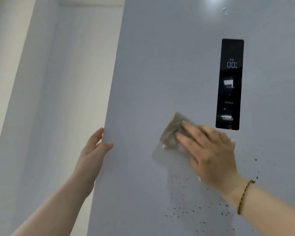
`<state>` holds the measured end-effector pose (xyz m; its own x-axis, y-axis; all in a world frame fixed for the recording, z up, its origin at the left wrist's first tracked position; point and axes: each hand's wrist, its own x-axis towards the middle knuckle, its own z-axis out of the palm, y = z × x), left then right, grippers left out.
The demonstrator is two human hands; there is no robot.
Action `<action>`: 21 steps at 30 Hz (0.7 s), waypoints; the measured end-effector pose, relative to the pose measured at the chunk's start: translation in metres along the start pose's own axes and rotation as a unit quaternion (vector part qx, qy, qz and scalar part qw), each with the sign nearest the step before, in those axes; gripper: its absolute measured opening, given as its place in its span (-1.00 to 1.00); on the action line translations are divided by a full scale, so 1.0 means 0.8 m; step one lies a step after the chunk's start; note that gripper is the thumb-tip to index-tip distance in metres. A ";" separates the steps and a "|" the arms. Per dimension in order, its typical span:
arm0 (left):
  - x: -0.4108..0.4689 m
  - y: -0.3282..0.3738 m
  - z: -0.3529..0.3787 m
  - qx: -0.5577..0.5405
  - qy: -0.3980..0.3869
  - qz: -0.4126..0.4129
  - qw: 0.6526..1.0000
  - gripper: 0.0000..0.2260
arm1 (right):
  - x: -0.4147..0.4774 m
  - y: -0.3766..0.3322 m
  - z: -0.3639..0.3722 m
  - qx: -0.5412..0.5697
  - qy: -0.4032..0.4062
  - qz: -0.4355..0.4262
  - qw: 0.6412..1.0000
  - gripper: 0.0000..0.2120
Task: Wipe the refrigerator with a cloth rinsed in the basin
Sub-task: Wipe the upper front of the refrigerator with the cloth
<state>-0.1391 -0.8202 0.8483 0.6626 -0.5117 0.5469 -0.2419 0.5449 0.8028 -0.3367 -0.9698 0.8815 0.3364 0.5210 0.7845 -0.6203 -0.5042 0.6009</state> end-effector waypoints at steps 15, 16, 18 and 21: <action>-0.009 -0.014 0.015 0.024 0.012 0.052 0.998 -0.30 | -0.034 0.000 -0.016 0.003 -0.028 0.000 1.000 -0.65; -0.012 -0.015 0.022 0.055 0.034 0.073 0.995 -0.32 | -0.042 -0.005 -0.018 0.009 -0.042 -0.035 0.998 -0.66; -0.019 -0.014 0.037 0.129 0.077 0.130 0.980 -0.40 | -0.053 0.000 -0.026 0.016 -0.072 -0.109 0.991 -0.68; -0.026 -0.007 0.061 0.222 0.070 0.218 0.948 -0.47 | -0.049 0.026 -0.037 0.014 -0.091 -0.128 0.988 -0.64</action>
<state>-0.1864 -0.8451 0.8437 0.5114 -0.1924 0.8376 -0.7677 0.3357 0.5458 -0.3834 -0.9804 0.8584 0.6028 0.5029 0.6194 -0.4800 -0.3915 0.7851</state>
